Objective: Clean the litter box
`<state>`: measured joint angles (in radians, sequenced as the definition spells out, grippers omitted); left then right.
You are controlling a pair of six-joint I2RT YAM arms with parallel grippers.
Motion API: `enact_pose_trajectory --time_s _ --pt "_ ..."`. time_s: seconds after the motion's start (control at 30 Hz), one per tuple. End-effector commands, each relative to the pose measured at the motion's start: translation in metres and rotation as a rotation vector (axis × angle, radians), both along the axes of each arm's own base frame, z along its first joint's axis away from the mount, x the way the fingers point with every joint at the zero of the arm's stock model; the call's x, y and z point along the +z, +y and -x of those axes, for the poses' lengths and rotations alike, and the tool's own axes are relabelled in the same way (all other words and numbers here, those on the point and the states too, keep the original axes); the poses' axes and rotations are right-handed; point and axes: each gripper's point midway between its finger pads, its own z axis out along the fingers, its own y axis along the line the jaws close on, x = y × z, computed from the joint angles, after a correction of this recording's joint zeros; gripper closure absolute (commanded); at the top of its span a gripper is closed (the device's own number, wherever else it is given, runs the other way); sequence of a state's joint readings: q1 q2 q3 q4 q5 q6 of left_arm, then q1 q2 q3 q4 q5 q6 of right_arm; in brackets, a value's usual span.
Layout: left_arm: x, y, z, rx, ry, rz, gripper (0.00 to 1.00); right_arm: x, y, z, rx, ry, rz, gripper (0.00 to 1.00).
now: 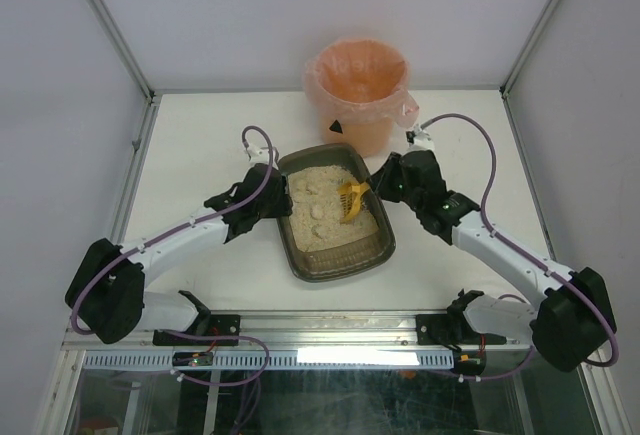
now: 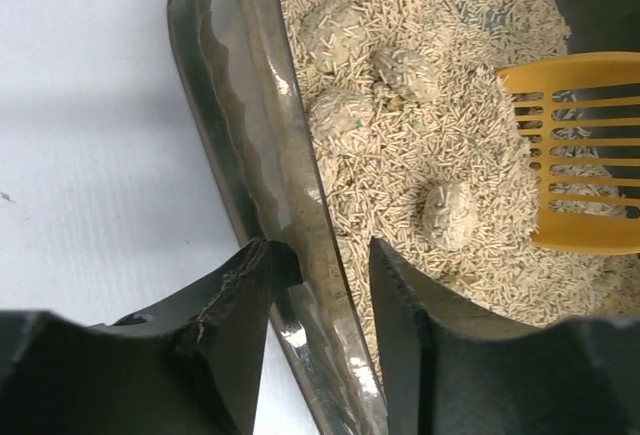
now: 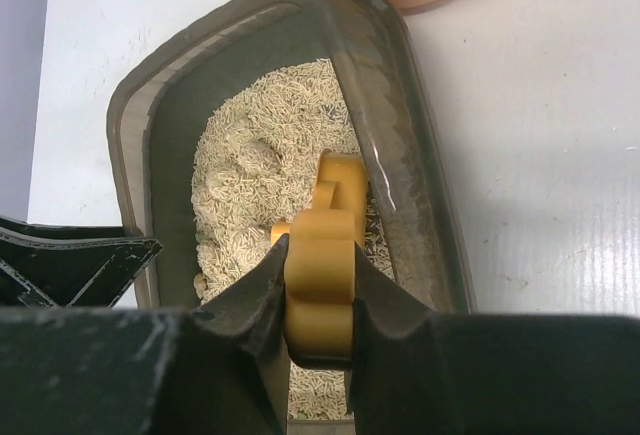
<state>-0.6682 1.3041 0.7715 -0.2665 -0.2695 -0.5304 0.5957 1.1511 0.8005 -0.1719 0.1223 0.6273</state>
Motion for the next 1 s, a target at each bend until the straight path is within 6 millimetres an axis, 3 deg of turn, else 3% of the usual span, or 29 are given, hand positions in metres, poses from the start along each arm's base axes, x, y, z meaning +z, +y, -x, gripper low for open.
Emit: enact_pose_trajectory --time_s 0.0,0.37,0.57,0.97 --pt "0.025 -0.019 -0.010 -0.034 -0.064 0.045 0.59 -0.027 0.011 0.021 0.025 0.102 -0.079 1.00" --pt "0.021 -0.026 -0.009 -0.067 -0.059 0.024 0.66 -0.048 0.013 0.024 -0.047 0.121 -0.212 1.00" --pt "0.020 -0.032 -0.008 -0.083 -0.060 0.006 0.73 -0.057 0.030 0.028 -0.041 0.151 -0.280 1.00" --pt "0.018 -0.039 -0.007 -0.099 -0.058 -0.014 0.74 -0.070 0.056 0.035 -0.010 0.182 -0.357 1.00"
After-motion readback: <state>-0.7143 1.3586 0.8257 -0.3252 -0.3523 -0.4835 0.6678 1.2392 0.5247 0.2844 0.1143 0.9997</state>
